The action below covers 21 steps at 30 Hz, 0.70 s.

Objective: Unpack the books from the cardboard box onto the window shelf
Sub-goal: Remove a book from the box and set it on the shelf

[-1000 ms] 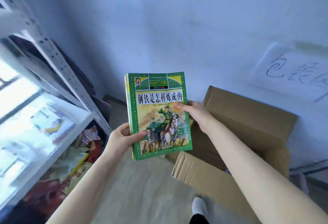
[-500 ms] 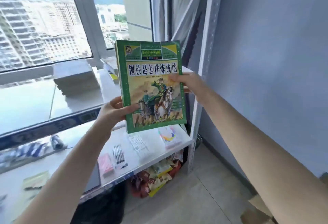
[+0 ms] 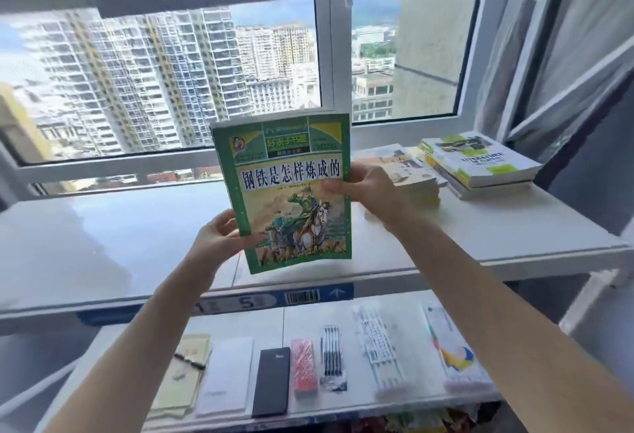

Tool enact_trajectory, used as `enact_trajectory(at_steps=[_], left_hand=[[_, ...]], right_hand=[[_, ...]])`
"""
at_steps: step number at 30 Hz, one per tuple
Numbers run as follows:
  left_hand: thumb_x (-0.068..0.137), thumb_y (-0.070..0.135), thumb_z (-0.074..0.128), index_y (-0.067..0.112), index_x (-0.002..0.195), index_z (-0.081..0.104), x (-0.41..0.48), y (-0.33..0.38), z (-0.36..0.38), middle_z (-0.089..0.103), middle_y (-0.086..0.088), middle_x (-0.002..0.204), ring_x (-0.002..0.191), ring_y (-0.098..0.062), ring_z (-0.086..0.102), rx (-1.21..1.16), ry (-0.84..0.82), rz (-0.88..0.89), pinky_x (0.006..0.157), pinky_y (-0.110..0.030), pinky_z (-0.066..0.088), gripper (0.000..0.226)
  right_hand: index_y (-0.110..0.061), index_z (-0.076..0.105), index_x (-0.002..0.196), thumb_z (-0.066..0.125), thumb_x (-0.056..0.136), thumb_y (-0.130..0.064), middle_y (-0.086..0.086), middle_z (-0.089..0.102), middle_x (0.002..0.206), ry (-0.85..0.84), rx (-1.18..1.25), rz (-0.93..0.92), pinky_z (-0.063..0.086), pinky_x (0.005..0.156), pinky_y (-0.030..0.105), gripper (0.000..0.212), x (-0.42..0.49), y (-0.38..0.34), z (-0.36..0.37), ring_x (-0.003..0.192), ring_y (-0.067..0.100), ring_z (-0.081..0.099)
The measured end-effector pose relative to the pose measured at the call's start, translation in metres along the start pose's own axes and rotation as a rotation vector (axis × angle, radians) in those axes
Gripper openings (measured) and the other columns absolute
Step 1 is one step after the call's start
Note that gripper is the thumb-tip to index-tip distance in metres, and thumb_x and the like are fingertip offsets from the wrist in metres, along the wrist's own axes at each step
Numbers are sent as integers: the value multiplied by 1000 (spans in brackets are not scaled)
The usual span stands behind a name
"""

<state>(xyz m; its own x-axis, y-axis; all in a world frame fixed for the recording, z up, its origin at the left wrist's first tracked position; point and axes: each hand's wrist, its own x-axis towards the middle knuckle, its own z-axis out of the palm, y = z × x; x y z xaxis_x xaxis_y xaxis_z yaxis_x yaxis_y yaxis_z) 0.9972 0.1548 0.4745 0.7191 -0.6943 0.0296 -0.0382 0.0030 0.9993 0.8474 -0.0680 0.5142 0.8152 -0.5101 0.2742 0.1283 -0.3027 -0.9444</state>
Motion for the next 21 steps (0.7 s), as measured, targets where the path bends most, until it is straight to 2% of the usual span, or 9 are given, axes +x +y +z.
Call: enact_trajectory(at_steps=[2,6,8,10,13,18,21], left_hand=[[66,-6,76,18,120,60,13,-15,-15,73,1,108,101,-25,67,-13,0,-7,78,-30,55,61],[64,1,78,23,116,63,27,-36,-30,72,1,112,100,-21,69,-24,-71,19,82,-33,58,59],[64,3,80,20,120,61,29,-42,-33,70,-1,116,102,-22,68,-33,-104,35,79,-30,58,61],[66,4,79,20,120,61,29,-48,-34,70,-2,116,103,-20,68,-35,-117,55,78,-27,57,59],[74,4,73,24,115,64,27,-53,-35,73,6,110,99,-13,69,36,-134,83,73,-18,55,46],[78,-1,70,6,116,62,24,-54,-30,73,2,104,90,-10,71,176,-65,117,70,-18,54,40],[77,8,74,8,114,65,21,-48,-40,74,-1,103,90,-14,71,147,-59,108,70,-19,54,38]], right_hand=[[-18,73,89,80,70,-26,3,75,93,-37,-2,4,57,78,28,22,12,13,14,85,17,72],[-25,72,86,81,61,-35,-8,76,87,-40,23,-12,54,70,18,28,19,26,26,82,9,72],[-24,70,91,80,68,-28,-9,75,88,-62,-7,1,53,67,15,25,20,29,24,81,6,71],[-18,66,102,77,73,-30,-6,73,95,-89,-80,17,53,68,16,33,19,34,21,82,3,69],[-19,62,109,74,68,-46,-5,71,102,-124,-128,41,55,78,24,51,18,38,20,91,8,68],[-25,67,96,75,75,-28,-3,73,100,-45,-70,2,55,83,32,22,22,43,24,92,15,69],[-27,70,91,75,76,-31,-6,74,91,-29,-109,-25,54,69,27,17,31,36,31,81,13,71]])
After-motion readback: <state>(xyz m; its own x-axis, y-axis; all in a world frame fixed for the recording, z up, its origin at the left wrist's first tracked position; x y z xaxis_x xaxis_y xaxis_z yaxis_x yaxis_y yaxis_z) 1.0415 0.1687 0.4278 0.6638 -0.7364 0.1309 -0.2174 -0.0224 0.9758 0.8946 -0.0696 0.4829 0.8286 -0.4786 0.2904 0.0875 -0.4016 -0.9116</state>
